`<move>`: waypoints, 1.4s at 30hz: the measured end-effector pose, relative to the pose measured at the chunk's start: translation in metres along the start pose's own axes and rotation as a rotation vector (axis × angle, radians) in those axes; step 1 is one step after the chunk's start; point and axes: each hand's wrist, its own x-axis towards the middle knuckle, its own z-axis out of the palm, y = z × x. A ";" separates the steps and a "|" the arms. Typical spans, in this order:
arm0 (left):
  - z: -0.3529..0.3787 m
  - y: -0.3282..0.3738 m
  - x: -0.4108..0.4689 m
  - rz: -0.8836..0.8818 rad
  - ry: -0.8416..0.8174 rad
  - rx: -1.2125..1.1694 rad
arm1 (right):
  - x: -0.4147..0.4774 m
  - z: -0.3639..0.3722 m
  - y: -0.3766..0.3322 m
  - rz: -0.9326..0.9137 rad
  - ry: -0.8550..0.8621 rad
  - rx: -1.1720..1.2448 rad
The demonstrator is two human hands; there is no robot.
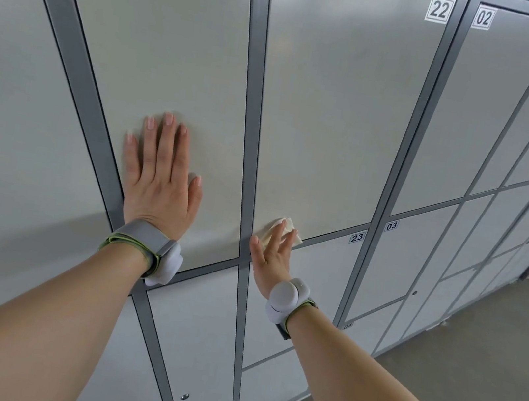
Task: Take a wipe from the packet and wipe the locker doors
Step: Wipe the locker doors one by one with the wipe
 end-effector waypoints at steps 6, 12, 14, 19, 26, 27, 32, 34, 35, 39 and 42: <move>-0.001 0.000 0.000 0.000 0.005 -0.014 | -0.007 0.002 -0.022 -0.197 0.051 0.029; 0.001 0.000 0.000 0.006 0.011 -0.003 | -0.015 0.010 0.014 -0.240 -0.031 -0.230; 0.001 0.000 0.000 0.003 0.014 -0.003 | -0.017 0.012 0.022 -0.201 -0.057 -0.243; 0.002 0.000 -0.001 0.004 0.020 0.005 | -0.011 0.015 0.010 -0.358 0.011 -0.239; 0.003 0.000 -0.001 -0.002 0.026 0.009 | -0.005 0.014 0.051 -0.235 0.001 -0.302; 0.004 0.000 -0.001 -0.004 0.028 0.011 | -0.004 0.013 0.053 -0.178 0.000 -0.241; 0.007 0.000 -0.002 -0.009 0.046 0.030 | 0.017 -0.006 0.017 -0.173 0.185 0.026; 0.007 0.000 -0.001 -0.008 0.054 0.028 | 0.024 -0.014 0.008 -0.244 0.257 0.041; 0.007 0.000 -0.001 -0.010 0.054 0.030 | 0.027 -0.016 0.009 -0.269 0.274 0.029; 0.008 0.001 -0.001 -0.019 0.052 0.036 | 0.025 -0.012 0.040 -0.133 0.225 -0.026; 0.008 0.001 -0.001 -0.024 0.049 0.046 | 0.030 -0.017 0.052 0.017 0.180 0.082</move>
